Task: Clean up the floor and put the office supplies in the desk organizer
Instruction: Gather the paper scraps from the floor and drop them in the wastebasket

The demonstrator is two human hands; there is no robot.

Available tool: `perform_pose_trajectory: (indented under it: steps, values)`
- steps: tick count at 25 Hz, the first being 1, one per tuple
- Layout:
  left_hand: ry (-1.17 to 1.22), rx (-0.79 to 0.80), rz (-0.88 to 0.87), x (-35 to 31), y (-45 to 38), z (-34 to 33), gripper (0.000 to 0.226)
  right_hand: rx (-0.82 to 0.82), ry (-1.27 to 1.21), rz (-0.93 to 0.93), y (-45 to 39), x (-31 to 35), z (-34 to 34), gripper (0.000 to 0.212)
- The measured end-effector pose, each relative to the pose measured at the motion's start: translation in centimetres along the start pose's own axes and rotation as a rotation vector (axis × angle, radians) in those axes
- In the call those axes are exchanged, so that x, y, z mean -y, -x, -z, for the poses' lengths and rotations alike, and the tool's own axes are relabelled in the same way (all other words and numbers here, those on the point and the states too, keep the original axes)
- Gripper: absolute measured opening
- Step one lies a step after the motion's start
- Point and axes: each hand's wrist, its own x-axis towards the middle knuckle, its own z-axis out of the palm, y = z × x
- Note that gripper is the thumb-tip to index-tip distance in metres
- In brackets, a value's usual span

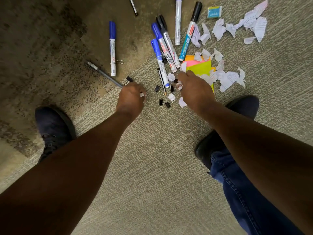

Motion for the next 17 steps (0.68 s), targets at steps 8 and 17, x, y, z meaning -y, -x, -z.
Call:
perform_pose_trajectory:
  steps: [8, 17]
  values:
    - [0.246, -0.092, 0.045, -6.3, -1.0, -0.3, 0.016, -0.271, -0.434, -0.303, 2.9, -3.5, 1.6, 0.043]
    - [-0.287, -0.020, -0.192, -10.0, -3.4, -2.2, 0.029, -0.163, -0.315, -0.204, 3.7, -6.4, 0.2, 0.038]
